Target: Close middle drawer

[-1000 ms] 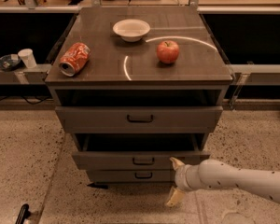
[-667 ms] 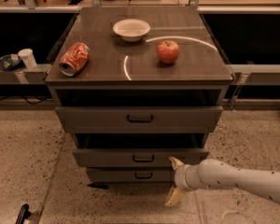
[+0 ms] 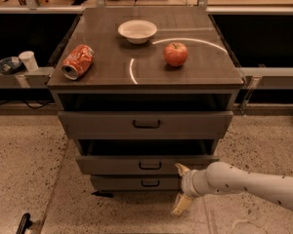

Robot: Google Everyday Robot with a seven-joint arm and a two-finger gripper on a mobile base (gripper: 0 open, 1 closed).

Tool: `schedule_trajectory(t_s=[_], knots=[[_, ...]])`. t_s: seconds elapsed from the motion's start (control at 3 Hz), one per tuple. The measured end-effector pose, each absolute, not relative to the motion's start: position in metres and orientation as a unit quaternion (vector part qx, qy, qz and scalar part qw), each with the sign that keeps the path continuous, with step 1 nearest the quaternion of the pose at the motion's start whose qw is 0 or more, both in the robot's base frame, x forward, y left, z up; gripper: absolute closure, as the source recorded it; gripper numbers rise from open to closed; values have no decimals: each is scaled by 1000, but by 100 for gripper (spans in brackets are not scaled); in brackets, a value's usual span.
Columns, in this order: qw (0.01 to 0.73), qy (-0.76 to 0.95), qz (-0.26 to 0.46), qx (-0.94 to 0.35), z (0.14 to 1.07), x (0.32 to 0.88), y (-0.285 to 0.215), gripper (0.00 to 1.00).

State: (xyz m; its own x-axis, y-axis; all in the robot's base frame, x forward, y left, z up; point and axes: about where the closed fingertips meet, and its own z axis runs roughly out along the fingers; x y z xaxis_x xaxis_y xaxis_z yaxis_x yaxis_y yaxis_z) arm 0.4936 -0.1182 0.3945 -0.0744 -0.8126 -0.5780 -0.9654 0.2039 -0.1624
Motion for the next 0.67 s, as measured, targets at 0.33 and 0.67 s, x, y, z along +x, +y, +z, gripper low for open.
schedule_trajectory(t_s=[0.33,0.67], knots=[[309,713,140,-613,406,531,-107,0],[309,713,140,-613,406,531,-107,0]])
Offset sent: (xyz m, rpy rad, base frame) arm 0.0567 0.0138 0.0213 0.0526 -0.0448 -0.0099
